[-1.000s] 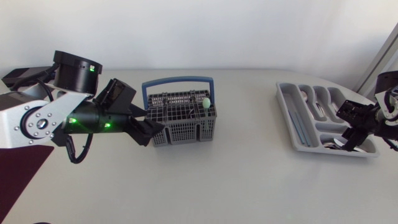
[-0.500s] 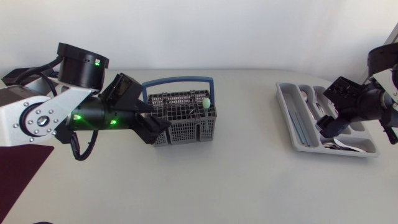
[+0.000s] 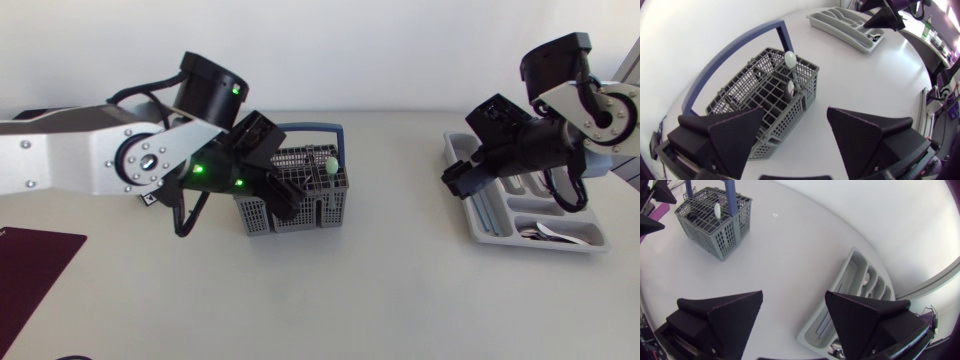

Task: Transfer all utensils from the basket to the drawer tray.

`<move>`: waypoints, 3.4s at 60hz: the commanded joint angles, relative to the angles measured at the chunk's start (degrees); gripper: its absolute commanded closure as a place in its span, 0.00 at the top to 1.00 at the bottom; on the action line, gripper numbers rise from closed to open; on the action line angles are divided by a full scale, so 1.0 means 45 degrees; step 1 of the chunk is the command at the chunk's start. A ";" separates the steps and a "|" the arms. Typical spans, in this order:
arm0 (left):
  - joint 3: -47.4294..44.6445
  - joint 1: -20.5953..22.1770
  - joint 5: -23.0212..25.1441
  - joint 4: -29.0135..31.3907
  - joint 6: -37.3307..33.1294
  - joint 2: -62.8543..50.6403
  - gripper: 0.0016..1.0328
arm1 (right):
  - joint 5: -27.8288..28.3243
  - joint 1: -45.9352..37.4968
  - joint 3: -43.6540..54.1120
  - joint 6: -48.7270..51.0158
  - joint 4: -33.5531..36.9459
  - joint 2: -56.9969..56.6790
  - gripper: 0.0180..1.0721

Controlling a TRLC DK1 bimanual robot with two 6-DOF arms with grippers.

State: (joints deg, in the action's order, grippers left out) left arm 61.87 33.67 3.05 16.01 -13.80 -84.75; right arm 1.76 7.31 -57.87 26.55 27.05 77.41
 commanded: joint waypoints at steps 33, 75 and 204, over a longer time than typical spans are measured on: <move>0.4006 0.1697 -0.4408 0.2751 0.0919 -0.3413 0.76 | 0.0234 0.0621 0.0359 -0.1114 -0.0288 0.1041 0.86; 0.4143 0.1717 -0.5424 0.2165 0.0958 -0.4331 0.49 | 0.0117 0.1246 0.0965 -0.1387 -0.0815 0.1080 0.86; 0.1701 0.2088 -0.4193 0.1618 0.1270 0.2212 0.03 | 0.1269 0.4606 0.1551 -0.2403 -0.2143 -0.2416 0.86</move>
State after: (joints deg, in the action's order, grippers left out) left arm 68.29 44.56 -18.92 21.17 -11.14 -75.20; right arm 6.57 26.44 -52.62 17.65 17.96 68.20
